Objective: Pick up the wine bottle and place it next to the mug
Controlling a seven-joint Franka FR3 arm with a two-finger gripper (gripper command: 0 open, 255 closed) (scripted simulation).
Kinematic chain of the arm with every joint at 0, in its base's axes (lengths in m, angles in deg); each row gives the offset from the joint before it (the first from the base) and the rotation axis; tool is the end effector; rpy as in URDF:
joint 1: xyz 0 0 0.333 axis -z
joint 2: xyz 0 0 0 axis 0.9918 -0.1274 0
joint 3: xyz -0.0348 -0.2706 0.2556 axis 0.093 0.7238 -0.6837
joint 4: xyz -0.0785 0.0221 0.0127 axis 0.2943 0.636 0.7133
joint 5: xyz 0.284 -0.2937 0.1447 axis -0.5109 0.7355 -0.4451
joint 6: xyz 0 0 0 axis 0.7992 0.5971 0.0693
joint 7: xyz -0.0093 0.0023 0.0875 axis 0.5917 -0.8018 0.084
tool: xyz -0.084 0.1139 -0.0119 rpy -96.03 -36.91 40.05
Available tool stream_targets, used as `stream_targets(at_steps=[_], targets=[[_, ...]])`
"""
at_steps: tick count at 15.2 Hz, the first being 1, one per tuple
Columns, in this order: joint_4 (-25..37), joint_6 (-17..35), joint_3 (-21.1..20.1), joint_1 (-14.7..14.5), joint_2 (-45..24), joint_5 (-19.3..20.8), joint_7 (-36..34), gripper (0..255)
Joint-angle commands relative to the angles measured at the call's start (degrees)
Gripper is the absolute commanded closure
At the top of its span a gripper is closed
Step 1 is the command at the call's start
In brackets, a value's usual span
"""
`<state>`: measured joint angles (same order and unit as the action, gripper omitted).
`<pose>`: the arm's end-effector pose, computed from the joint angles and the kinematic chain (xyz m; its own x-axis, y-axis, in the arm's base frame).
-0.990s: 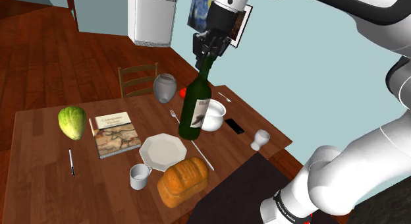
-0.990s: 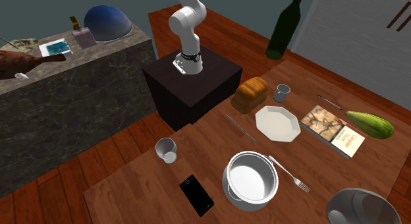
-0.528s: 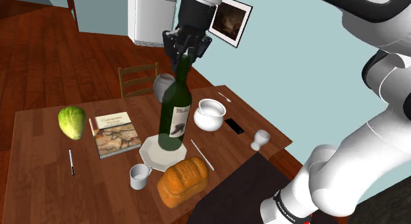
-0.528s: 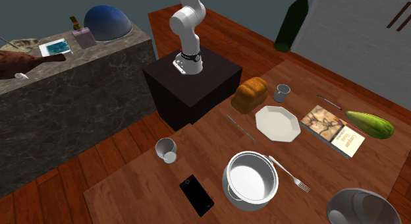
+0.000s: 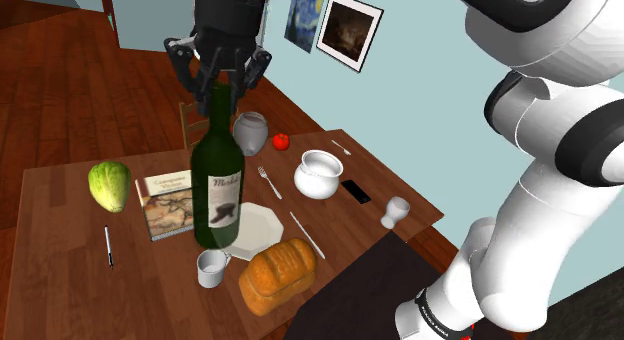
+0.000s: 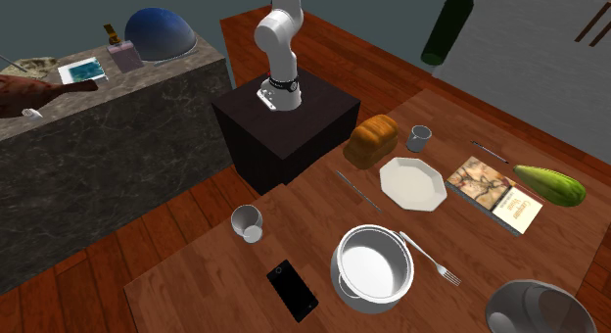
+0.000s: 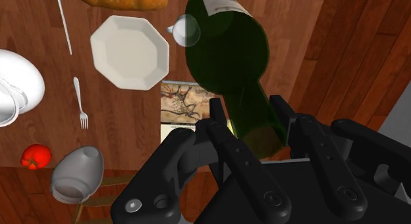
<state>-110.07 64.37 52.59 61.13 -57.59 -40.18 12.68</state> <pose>0.4856 0.4378 0.6926 0.9953 0.0193 0.0948 0.0199 -0.9998 -0.0057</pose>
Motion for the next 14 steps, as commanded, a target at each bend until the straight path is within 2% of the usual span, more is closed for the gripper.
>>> stream_targets(at_steps=[1, 2, 3, 14], targets=[[5.5, -1.9, -1.1, -2.9, -4.2, 2.3, -3.1, 255], [9.1, -3.2, -1.5, -4.5, -6.9, 3.7, -4.4, 255], [9.7, -3.4, -1.4, -4.9, -7.3, 3.9, -4.5, 255], [-5.6, 7.6, -1.2, -2.3, -2.6, 1.5, -4.5, 255]])
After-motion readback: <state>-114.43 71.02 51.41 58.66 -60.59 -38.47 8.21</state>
